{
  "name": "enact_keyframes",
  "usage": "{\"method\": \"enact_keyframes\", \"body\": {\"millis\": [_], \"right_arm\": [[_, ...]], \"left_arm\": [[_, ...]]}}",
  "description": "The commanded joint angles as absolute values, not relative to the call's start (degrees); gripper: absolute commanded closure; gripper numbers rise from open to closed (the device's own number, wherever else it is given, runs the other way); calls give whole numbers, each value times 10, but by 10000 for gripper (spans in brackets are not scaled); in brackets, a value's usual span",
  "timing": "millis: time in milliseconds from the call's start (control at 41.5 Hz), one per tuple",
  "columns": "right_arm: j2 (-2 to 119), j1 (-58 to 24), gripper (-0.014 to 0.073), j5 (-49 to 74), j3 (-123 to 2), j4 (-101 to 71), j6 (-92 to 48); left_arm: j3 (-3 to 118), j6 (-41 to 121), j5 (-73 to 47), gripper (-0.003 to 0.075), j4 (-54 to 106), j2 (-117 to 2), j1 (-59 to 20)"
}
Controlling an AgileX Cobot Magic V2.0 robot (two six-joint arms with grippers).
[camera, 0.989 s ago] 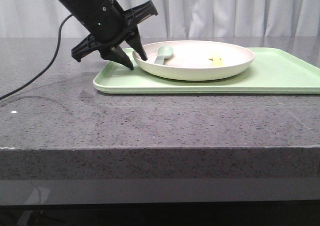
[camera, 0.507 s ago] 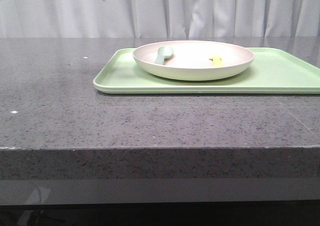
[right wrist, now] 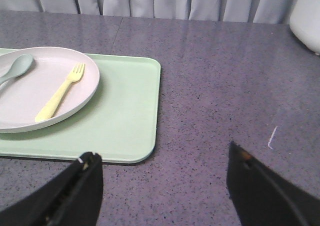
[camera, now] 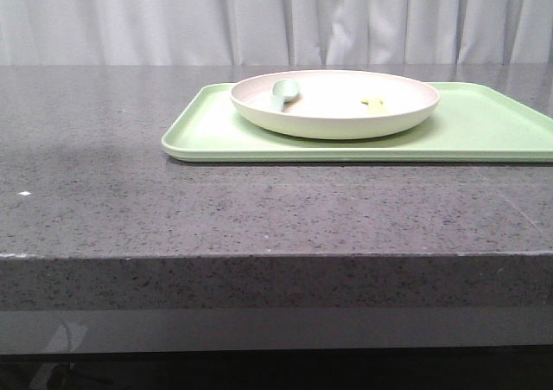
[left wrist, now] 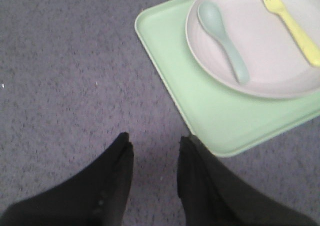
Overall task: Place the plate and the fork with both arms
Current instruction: 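Open the left gripper, release the plate, and withdraw upward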
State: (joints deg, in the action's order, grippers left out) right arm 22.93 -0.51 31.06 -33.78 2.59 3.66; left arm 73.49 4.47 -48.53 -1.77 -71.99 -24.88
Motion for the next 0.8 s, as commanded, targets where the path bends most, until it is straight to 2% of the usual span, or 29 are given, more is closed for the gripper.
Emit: {"method": "enact_keyframes", "body": {"millis": [0, 145, 289, 531, 772], "right_arm": [[238, -3, 53, 268, -357, 35, 32], [238, -3, 53, 275, -356, 17, 32], [251, -15, 53, 300, -359, -11, 31], [323, -105, 53, 399, -402, -51, -34], [390, -202, 53, 417, -445, -73, -51]], "left_arm": [[686, 67, -438, 512, 6, -653, -254], [590, 132, -382, 512, 78, -564, -254], [524, 132, -378, 512, 94, -483, -254], [463, 132, -379, 512, 94, -386, -254], [461, 132, -388, 512, 94, -374, -254]]}}
